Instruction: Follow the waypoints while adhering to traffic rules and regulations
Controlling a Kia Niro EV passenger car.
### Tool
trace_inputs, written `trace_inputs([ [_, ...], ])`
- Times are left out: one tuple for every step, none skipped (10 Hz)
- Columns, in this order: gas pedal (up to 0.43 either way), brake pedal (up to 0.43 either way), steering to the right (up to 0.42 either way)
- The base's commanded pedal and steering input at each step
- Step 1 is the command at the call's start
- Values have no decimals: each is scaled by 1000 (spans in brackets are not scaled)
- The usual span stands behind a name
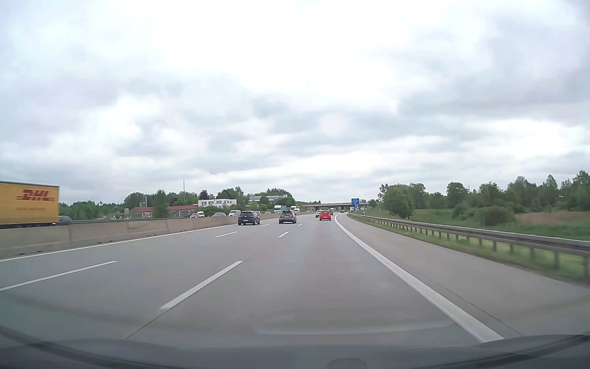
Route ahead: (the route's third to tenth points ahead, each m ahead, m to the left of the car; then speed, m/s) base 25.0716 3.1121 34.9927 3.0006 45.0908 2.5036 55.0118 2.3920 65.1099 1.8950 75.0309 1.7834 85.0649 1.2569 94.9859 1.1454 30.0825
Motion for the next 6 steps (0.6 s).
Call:
trace_inputs([
  [248,0,3],
  [248,0,3],
  [248,0,3],
  [240,0,2],
  [240,0,2],
  [228,0,3],
])
